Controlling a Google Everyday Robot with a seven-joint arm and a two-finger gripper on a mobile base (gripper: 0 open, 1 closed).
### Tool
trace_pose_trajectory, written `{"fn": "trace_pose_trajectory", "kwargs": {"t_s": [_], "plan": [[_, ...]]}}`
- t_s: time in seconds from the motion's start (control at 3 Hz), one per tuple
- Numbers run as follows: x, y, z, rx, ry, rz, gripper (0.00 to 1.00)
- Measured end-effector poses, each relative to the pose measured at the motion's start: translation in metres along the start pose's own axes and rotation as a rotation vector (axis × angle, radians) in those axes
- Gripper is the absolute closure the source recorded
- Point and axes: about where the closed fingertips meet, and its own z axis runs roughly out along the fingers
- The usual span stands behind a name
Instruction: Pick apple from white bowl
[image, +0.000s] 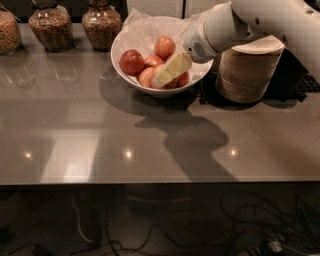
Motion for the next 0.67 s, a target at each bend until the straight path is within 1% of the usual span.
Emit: {"fn": "trace_pose_trajectory", "kwargs": {"t_s": [0.33,0.67], "plan": [[0.0021,0.0048,0.0073,-0.024,-0.01,0.027,0.08],[0.0078,0.0105,0.0111,-0.045,-0.01,0.055,0.26]]}}
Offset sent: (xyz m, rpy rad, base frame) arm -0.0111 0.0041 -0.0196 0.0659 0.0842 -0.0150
